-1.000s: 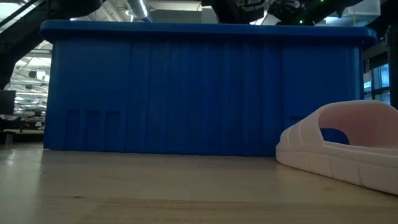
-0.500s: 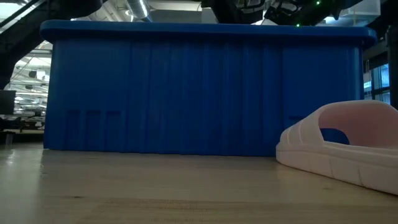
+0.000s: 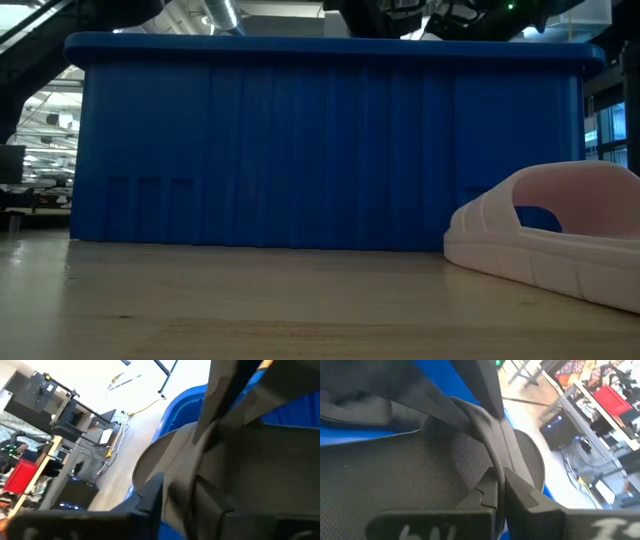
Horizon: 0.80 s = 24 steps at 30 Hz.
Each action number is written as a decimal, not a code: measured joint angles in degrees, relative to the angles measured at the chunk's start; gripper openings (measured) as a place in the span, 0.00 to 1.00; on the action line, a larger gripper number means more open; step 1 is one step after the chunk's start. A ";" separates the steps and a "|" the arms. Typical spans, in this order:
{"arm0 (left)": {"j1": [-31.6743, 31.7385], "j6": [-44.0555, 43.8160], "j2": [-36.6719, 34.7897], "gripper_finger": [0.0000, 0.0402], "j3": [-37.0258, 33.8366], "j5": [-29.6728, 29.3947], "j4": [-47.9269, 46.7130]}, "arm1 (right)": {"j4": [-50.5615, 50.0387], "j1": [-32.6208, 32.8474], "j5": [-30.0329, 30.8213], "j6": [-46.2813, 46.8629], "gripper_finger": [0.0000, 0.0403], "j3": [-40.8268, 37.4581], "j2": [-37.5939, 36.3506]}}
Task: Pick and place slides into bin
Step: Put the black slide into the blue bin
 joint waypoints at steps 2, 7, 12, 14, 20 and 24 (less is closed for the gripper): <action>-0.26 -0.03 -0.10 0.29 0.02 1.42 -0.16 | -0.40 -0.05 1.40 -0.01 0.03 -0.02 0.05; -1.41 -0.01 -0.47 0.41 0.02 4.08 -0.93 | -3.59 -0.53 3.01 -0.21 0.03 -0.02 0.03; -1.85 -1.08 -4.11 0.42 0.13 12.54 -4.27 | -6.09 -1.17 2.98 -3.23 0.03 -0.02 0.03; -1.57 -2.45 -5.47 0.43 0.11 16.05 -4.65 | -6.28 -1.30 2.84 -4.67 0.03 -0.02 0.08; 0.34 -4.50 -10.23 0.43 0.05 20.95 -5.75 | -6.14 -2.49 2.67 -6.82 0.03 -0.02 1.70; 1.19 -4.51 -11.56 0.43 0.05 20.96 -7.48 | -6.98 -3.16 2.34 -7.29 0.03 0.00 4.88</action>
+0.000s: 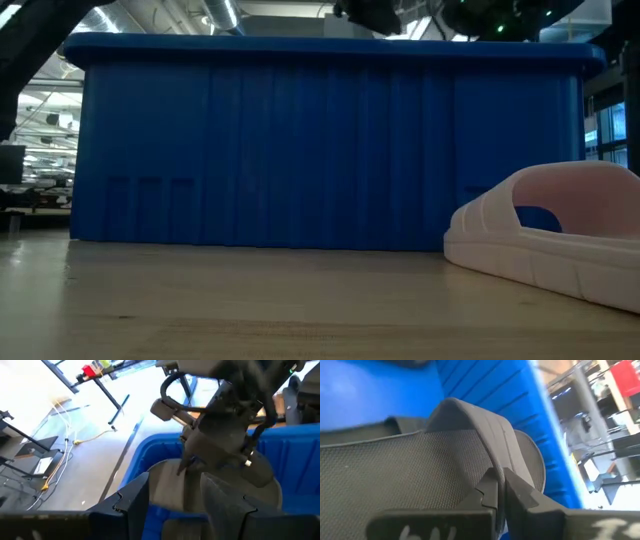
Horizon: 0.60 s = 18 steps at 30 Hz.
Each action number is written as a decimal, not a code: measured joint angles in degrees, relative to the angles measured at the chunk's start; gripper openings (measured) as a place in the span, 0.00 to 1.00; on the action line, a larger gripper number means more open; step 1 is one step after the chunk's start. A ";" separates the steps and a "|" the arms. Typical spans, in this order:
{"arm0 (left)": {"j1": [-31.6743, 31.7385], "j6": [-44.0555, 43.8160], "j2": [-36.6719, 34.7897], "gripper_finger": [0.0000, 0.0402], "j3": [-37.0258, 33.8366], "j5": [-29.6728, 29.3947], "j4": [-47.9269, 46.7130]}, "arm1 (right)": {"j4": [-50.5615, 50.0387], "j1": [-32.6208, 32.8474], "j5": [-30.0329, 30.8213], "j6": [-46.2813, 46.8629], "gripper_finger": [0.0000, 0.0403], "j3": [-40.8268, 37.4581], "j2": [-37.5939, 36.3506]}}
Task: Pick and place slides into bin
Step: Put the black slide into the blue bin
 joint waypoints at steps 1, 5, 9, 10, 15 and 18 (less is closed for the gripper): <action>0.17 -0.03 -0.02 0.43 0.00 0.00 -0.42 | -0.10 0.00 -0.02 -0.10 0.03 0.00 1.04; 0.38 -0.05 0.00 0.43 -0.04 0.13 -0.66 | -0.58 0.00 -0.14 -0.40 0.03 0.00 5.01; 0.47 -0.04 0.45 0.43 -0.04 0.15 -1.75 | -1.91 0.00 -0.15 -0.59 0.03 0.00 8.26; 0.49 -0.02 0.52 0.43 -0.07 0.15 -2.48 | -2.24 0.00 -0.15 -0.62 0.03 0.00 8.92; 0.78 -0.02 0.50 0.43 -0.11 0.13 -2.95 | -1.89 0.00 0.01 -2.78 0.03 0.02 11.78; 0.86 -0.06 0.50 0.43 -0.11 0.13 -3.02 | -1.87 0.02 1.05 -3.52 0.03 0.21 13.48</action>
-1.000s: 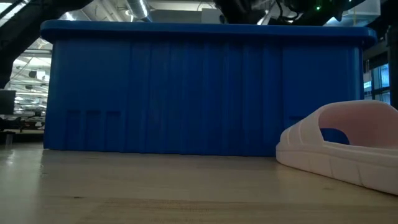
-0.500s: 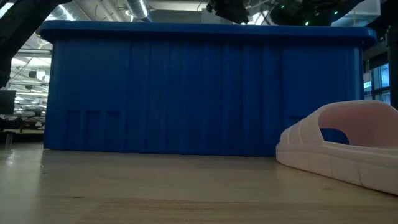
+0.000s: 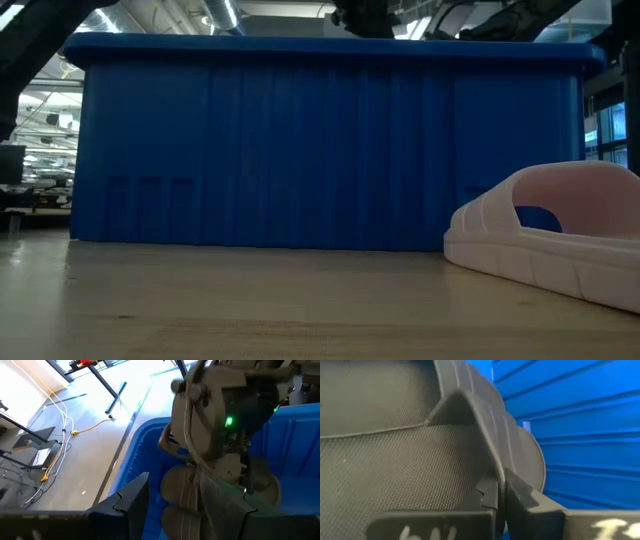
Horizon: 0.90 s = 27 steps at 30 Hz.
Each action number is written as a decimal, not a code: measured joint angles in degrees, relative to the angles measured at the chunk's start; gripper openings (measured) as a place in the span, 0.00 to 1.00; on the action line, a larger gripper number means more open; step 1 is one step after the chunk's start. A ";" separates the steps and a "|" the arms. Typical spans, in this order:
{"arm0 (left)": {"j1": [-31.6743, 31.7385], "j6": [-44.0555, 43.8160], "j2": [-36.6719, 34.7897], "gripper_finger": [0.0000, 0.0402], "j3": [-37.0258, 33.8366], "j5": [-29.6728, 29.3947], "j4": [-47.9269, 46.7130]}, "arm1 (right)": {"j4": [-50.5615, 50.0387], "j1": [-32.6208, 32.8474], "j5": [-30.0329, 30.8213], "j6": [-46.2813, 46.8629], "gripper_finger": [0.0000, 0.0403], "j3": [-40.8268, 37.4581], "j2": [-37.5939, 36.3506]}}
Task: Pick and place slides into bin
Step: Put the black slide into the blue bin
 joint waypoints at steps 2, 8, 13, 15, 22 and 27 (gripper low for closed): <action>0.00 -0.01 0.00 0.43 0.00 0.00 0.03 | -0.02 -0.19 0.14 -0.02 0.03 0.01 0.72; 0.00 -0.03 0.00 0.43 0.00 0.00 0.02 | -1.76 -0.35 4.99 -0.89 0.03 -0.17 2.52; 0.00 -0.05 0.00 0.43 0.00 0.00 0.02 | -3.17 -0.35 5.80 -1.44 0.03 -0.14 3.98; 0.00 -0.07 0.02 0.43 0.00 0.00 0.04 | -2.72 -0.36 5.82 -1.37 0.03 -0.14 4.68; 0.00 -0.10 0.02 0.43 0.00 0.00 0.06 | -1.53 -0.39 5.80 0.31 0.04 -0.14 7.07; 0.00 -0.10 0.02 0.43 0.00 0.00 0.06 | -1.51 -0.42 4.79 0.34 0.06 -0.08 8.35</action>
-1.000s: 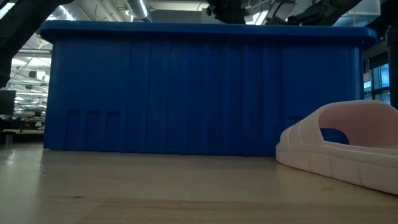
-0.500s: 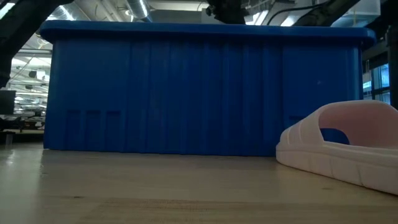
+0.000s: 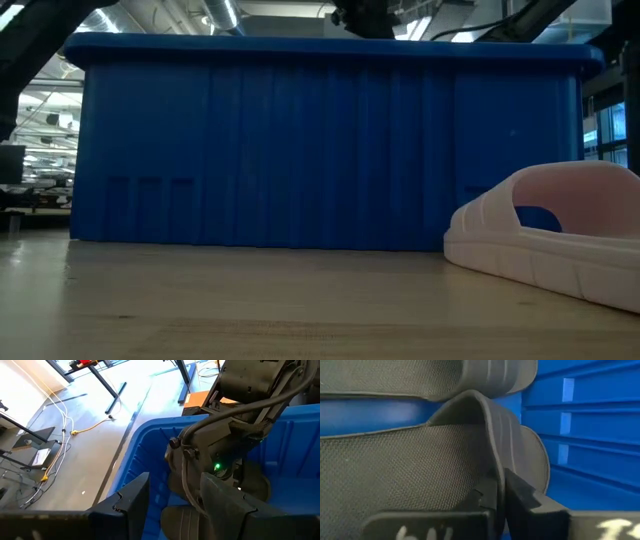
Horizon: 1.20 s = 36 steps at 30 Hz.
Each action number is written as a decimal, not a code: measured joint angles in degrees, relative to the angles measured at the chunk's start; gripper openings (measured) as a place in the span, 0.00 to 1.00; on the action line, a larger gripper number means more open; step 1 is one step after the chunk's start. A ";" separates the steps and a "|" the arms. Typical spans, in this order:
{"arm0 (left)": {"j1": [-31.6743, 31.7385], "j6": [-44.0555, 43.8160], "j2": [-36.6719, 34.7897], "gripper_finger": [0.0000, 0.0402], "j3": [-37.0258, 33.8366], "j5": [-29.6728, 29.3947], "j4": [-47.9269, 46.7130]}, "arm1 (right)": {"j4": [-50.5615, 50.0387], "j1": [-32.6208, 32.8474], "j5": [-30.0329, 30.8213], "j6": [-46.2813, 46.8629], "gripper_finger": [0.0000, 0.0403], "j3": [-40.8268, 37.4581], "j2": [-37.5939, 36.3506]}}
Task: Pick and place slides into bin
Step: Put the black slide into the blue bin
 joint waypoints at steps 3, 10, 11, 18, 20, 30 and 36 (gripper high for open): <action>0.00 -0.02 0.00 0.43 0.00 0.00 0.00 | 0.10 0.00 -0.08 -0.06 0.11 0.00 0.09; 0.00 -1.35 0.00 0.43 0.00 0.00 0.00 | 0.28 0.00 -0.90 -0.19 0.22 0.00 0.18; 0.00 -1.38 0.00 0.43 0.00 0.00 0.00 | 0.28 0.01 -0.95 -0.19 0.24 0.00 0.20; 0.00 -1.44 0.00 0.43 0.00 0.01 0.00 | 0.24 0.07 0.03 -0.27 0.42 -0.02 0.20; 0.00 -1.49 0.00 0.43 0.00 0.00 0.00 | 0.22 0.07 0.59 -0.33 0.46 -0.02 0.20; 0.00 -1.63 0.02 0.43 0.00 0.00 0.02 | -0.15 0.15 3.84 -0.42 0.55 -0.13 -3.69; 0.00 -2.89 0.02 0.43 0.00 0.01 0.01 | -0.24 0.17 4.02 -0.34 0.55 -0.13 -6.57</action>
